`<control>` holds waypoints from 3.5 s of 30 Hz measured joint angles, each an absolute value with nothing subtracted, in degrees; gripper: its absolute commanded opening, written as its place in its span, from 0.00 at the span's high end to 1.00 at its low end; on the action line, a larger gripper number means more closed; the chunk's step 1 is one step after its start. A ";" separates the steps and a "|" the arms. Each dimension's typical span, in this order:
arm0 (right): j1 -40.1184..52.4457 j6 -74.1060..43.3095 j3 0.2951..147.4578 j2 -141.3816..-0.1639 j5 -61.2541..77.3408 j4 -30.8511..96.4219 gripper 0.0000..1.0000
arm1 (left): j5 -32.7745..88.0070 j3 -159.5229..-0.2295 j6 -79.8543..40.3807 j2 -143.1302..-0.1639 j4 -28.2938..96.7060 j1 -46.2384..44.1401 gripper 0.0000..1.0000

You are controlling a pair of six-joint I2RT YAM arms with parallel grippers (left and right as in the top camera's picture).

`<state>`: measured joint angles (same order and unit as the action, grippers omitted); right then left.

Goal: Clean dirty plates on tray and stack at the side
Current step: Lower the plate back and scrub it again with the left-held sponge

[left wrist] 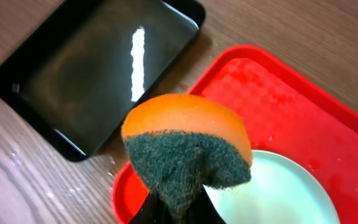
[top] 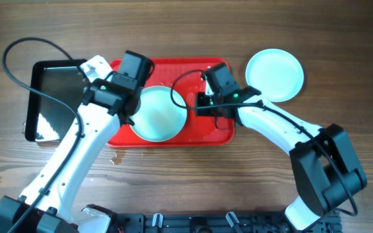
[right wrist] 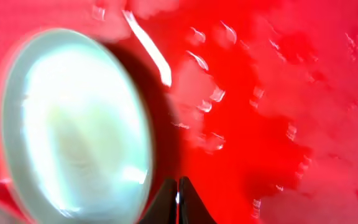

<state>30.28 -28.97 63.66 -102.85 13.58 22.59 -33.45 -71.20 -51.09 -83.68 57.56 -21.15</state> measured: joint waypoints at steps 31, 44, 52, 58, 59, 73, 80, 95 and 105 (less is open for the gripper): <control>35.44 -24.64 69.60 -114.76 12.19 19.49 0.96 | -10.90 -69.80 -41.34 -91.31 52.45 -18.13 0.96; 35.35 -28.49 71.00 -114.72 7.49 23.53 0.96 | -0.91 -69.71 -39.11 -103.50 46.63 -24.05 0.96; 32.29 -28.47 71.09 -114.69 7.97 23.62 0.96 | -2.04 -69.69 -39.31 -105.10 46.00 -23.92 0.96; 27.38 -28.25 71.09 -114.69 9.87 24.32 0.96 | -2.26 -69.69 -39.27 -105.23 45.50 -22.68 0.96; 27.07 -28.23 71.09 -114.69 10.02 24.43 0.96 | -1.78 -69.69 -39.05 -105.23 44.58 -22.44 0.96; 29.61 -28.23 71.22 -114.65 9.56 25.04 0.96 | 3.75 -69.67 -37.12 -106.37 36.45 -25.54 0.96; 29.87 -28.23 71.37 -114.65 9.58 25.50 0.96 | 2.48 -69.69 -37.12 -110.69 36.03 -23.92 0.96; 31.33 -28.25 71.42 -114.65 10.63 25.89 0.96 | -14.85 -70.13 -34.09 -110.74 42.22 -19.86 0.96; 30.52 -27.99 71.79 -114.39 9.34 27.66 0.96 | -34.65 -70.02 -40.01 -96.38 51.92 -18.81 0.96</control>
